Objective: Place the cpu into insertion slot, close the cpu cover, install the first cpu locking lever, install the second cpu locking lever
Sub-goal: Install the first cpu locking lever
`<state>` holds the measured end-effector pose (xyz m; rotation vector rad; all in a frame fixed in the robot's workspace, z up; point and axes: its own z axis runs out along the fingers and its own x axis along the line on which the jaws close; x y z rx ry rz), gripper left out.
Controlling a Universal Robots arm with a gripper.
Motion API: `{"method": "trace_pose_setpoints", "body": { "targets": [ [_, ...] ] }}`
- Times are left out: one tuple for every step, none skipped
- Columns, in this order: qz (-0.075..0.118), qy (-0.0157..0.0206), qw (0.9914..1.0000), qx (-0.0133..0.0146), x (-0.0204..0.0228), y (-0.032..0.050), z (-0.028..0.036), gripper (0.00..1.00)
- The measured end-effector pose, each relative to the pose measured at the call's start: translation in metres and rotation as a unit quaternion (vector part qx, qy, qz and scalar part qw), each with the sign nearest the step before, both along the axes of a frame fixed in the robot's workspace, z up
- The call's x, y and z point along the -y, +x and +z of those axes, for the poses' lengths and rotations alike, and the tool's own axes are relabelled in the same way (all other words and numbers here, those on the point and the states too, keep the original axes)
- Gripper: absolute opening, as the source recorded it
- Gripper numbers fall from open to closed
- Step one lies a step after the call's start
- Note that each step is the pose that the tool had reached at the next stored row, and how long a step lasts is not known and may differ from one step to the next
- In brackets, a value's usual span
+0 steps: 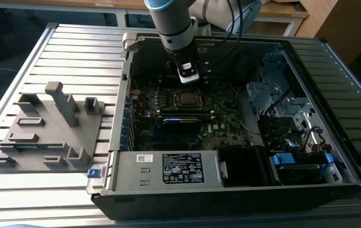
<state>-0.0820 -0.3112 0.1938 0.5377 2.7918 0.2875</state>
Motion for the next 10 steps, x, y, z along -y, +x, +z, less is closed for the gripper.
{"method": "trace_pose_setpoints", "body": {
  "targets": [
    [0.0,-0.0002,1.0,0.0,0.0,0.0001,-0.0002,0.11],
    [0.0,-0.0005,1.0,0.0,0.0,0.0001,-0.0004,0.11],
    [0.0,-0.0007,1.0,0.0,0.0,0.0001,-0.0007,0.11],
    [0.0,-0.001,1.0,0.0,0.0,0.0001,-0.0009,0.11],
    [0.0,-0.0012,1.0,0.0,0.0001,0.0002,-0.001,0.11],
    [0.0,-0.0015,1.0,0.0,0.0001,0.0002,-0.0012,0.11],
    [0.0,-0.0019,1.0,0.0,0.0001,0.0002,-0.0013,0.11],
    [0.0,-0.0021,1.0,0.0,0.0001,0.0003,-0.0015,0.11],
    [0.0,-0.0024,1.0,0.0,0.0001,0.0003,-0.0017,0.11],
    [0.0,-0.0027,1.0,0.0,0.0001,0.0004,-0.0019,0.11]
  ]
}}
